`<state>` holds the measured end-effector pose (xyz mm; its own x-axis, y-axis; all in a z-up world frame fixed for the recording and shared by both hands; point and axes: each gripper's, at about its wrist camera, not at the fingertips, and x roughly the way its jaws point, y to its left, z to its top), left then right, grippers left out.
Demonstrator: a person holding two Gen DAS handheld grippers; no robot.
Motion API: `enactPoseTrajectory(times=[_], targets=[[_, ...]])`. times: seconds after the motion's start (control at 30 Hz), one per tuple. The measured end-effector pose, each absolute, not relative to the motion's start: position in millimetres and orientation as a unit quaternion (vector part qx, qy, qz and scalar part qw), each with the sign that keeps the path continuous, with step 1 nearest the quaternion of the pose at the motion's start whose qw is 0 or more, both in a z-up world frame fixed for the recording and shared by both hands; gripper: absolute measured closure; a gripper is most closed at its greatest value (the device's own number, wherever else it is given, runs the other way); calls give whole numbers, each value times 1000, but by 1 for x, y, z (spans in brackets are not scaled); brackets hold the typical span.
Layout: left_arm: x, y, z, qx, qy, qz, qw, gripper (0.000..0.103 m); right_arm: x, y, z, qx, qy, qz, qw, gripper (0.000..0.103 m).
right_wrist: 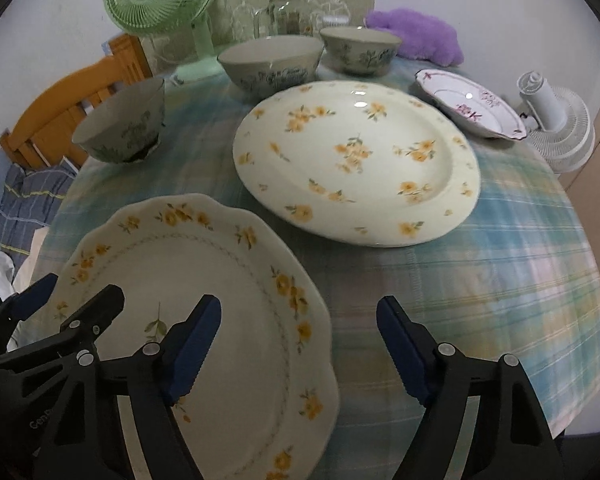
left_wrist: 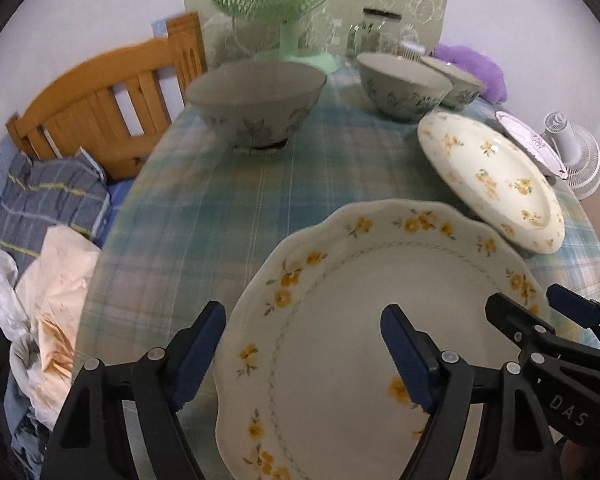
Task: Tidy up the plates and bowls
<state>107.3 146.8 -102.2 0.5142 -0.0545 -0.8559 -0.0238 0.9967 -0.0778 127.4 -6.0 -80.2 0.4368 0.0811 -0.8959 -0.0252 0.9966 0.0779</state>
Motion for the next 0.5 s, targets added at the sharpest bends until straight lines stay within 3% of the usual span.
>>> enactPoseTrajectory(times=[0.2,0.5], targets=[[110,150,-112,-50,511,-17,858,31,135,6,-94,18,558,48,828,32],[117,157,-113,-74,526,-32,847,34,137,11,-97,25,572,46,818,32]])
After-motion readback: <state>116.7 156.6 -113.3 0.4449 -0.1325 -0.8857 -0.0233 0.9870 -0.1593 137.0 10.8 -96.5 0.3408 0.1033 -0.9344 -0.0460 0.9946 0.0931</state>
